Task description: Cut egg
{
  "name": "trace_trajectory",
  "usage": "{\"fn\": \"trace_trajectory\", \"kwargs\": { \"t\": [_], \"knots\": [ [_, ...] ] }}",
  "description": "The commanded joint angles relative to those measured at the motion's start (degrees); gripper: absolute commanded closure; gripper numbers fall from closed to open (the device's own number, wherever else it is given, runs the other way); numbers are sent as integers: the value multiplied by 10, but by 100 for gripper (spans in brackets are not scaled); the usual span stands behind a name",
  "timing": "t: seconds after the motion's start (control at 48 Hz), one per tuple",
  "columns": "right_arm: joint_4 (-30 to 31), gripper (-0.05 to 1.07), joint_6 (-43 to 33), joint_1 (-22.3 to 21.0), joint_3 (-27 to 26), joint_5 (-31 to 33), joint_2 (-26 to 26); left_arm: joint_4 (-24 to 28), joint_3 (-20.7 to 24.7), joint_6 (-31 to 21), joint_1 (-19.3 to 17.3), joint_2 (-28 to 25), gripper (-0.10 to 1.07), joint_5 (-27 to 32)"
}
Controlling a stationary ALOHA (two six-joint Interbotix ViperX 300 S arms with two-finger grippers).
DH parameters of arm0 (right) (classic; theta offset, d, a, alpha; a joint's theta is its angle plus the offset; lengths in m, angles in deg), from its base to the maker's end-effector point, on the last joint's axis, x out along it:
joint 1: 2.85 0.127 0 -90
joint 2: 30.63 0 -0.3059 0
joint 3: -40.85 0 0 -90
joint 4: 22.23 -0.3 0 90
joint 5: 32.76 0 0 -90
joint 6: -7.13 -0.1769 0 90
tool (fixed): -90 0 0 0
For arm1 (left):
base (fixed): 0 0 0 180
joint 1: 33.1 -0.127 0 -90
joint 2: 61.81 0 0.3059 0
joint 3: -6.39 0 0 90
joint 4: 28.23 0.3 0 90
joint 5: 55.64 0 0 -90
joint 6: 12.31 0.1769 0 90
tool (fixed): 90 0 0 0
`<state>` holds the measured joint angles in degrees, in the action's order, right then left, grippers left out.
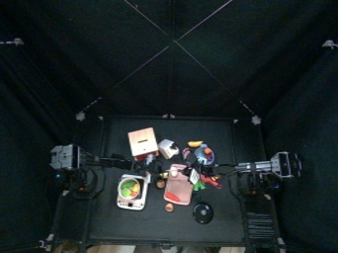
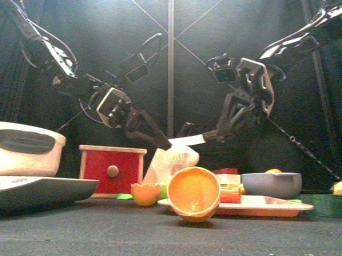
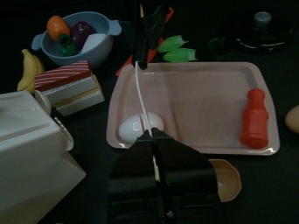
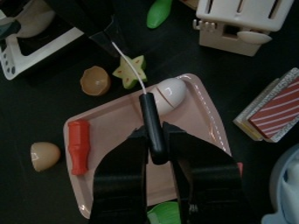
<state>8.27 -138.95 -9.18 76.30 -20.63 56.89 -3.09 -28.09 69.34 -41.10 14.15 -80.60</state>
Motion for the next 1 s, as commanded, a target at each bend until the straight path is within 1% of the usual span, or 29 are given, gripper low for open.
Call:
{"fn": "trace_trajectory", "kwargs": {
  "t": [0.0,0.062,0.146,0.208,0.25,0.271,0.333,0.375,0.396,0.438,0.479,0.542,0.646,0.75,0.854,0.979],
  "knots": [
    [-11,71,2,-11,-21,14,-11,2,7,0,13,10,97,-13],
    [-24,71,20,-11,-25,22,-7,2,7,0,13,11,97,-13],
    [-76,71,76,-13,-36,37,1,2,7,0,13,11,97,-13],
    [-149,71,156,-19,-56,70,16,2,7,0,13,12,97,-13],
    [-199,71,219,-25,-72,104,26,2,7,0,13,13,97,-13],
    [-241,72,268,-33,-84,130,33,2,7,0,13,12,97,-13],
    [-329,72,374,-53,-104,171,44,2,6,0,13,13,97,-13],
    [-387,71,436,-66,-109,179,46,2,4,-1,13,14,97,-12],
    [-424,71,484,-73,-110,178,45,2,4,0,13,14,97,-13],
    [-466,71,540,-83,-106,170,42,2,4,0,13,14,97,-12],
    [-490,71,584,-91,-102,157,36,2,3,1,13,14,97,-12],
    [-503,70,653,-94,-88,129,26,2,1,0,12,12,97,-13],
    [-492,69,702,-93,-59,93,18,-1,-3,0,11,11,97,-11],
    [-448,67,694,-91,-18,39,18,-6,-4,2,11,10,97,-14],
    [-418,64,693,-80,12,-20,12,-7,-4,2,12,9,97,-14],
    [-397,62,694,-78,32,-71,4,-7,-4,1,11,0,97,-15]
  ]
}}
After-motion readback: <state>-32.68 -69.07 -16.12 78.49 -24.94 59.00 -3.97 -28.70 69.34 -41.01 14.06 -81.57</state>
